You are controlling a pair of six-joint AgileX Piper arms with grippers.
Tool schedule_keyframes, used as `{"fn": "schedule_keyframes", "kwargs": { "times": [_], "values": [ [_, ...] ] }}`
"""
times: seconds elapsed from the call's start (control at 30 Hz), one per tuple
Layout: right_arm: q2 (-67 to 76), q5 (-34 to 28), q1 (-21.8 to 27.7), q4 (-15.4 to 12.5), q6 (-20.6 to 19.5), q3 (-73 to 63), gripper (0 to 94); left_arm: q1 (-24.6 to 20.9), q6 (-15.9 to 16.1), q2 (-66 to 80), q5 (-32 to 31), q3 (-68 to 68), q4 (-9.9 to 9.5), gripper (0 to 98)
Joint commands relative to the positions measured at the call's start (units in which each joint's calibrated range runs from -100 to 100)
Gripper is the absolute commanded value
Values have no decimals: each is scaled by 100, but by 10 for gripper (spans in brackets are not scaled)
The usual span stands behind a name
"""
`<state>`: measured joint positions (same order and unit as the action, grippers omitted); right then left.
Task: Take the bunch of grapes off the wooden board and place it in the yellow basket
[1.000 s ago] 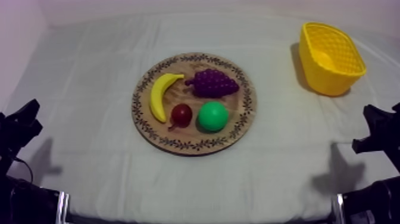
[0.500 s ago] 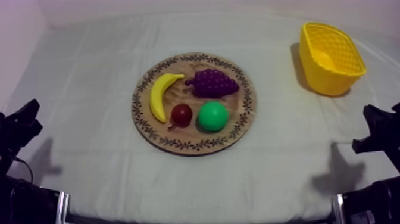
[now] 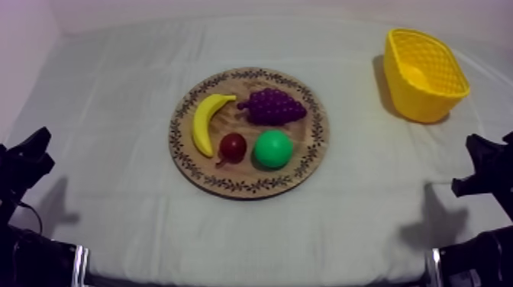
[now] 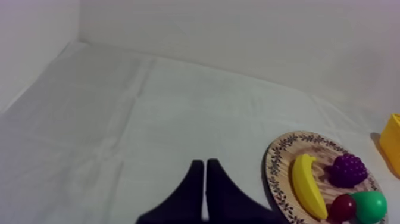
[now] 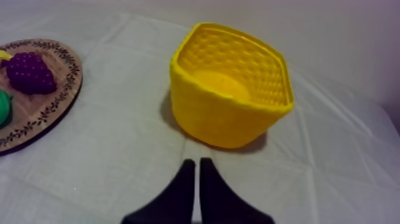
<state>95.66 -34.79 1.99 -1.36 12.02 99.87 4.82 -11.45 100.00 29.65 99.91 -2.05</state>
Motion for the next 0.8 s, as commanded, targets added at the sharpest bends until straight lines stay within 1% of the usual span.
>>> {"fn": "schedule_keyframes", "kwargs": {
  "times": [0.0,0.77],
  "values": [
    [1,3,0,1,2,2,4,0,0,0,1,-2,-2,1],
    [1,3,10,1,27,2,4,0,0,0,1,-2,-2,1]
  ]
}}
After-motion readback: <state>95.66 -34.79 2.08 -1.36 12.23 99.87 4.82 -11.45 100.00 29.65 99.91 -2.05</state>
